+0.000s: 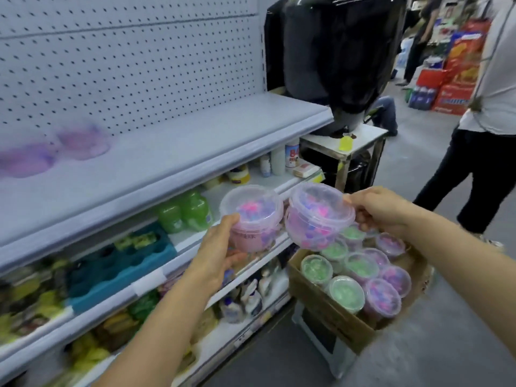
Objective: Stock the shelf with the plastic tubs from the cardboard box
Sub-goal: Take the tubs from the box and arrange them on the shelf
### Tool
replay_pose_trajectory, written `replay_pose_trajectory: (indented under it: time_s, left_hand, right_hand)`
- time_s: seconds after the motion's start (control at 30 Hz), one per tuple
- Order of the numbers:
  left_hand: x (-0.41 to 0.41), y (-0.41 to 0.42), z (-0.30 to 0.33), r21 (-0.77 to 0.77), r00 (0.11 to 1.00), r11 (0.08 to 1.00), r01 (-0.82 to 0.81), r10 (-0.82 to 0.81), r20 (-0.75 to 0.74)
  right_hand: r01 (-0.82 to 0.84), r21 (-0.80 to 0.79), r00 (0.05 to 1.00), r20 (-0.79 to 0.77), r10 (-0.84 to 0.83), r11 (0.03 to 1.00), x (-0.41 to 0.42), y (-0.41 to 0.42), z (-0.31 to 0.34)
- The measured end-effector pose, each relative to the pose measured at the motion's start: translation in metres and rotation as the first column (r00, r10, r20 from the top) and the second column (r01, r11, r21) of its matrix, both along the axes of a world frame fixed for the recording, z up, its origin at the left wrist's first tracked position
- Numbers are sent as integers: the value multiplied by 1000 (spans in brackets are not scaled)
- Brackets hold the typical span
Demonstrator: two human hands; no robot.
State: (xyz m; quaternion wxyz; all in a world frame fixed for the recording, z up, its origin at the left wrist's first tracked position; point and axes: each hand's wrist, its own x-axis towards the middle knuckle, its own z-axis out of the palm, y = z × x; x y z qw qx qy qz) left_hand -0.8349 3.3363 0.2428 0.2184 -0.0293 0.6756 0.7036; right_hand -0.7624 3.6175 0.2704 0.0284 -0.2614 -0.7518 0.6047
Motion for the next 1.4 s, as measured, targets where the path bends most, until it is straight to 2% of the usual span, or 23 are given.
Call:
replay_pose_trajectory:
  time_s: [0.23,0.5,0.73,0.97,1.03,1.07,1.1,1.17,1.2,1.27,1.4]
  left_hand:
    - [-6,-137,57,80,976,977,-195,202,-87]
    - [-43,-301,100,82,898,918,-388,396,-190]
    - [-69,-390,107,92,859,878,-469,478,-183]
    - [-86,-428,107,98,862,877,-471,481,-160]
    - [-92,-432,106,101,862,875,-473,484,-152]
    - [-94,-435,104,105,860,873,-477,488,-148]
    - [-96,-437,103,111,858,870,-481,493,-145]
    - [-99,-441,102,123,852,862,-491,505,-138]
    - [-101,-443,101,130,849,859,-495,510,-137]
    - [-104,-443,100,145,843,853,-501,519,-139]
    - [-106,-439,101,160,828,836,-525,545,-134]
  right_hand:
    - [-185,-9,980,-78,184,983,-69,-116,47]
    - [-359,-6,916,-195,351,933,-163,-274,94]
    - [-350,31,915,-201,349,936,-231,-381,112]
    - [-329,60,932,-137,334,942,-266,-445,101]
    - [-341,150,928,-105,358,928,-269,-451,99]
    - [-349,283,921,-72,383,893,-268,-452,100]
    - [-351,455,910,-42,413,819,-265,-452,101]
    - [-316,736,876,-16,482,599,-259,-456,103]
    - [-302,812,855,-1,519,498,-255,-459,104]
    - [-308,858,811,11,585,410,-251,-466,103]
    - [-284,886,718,-56,694,366,-268,-470,103]
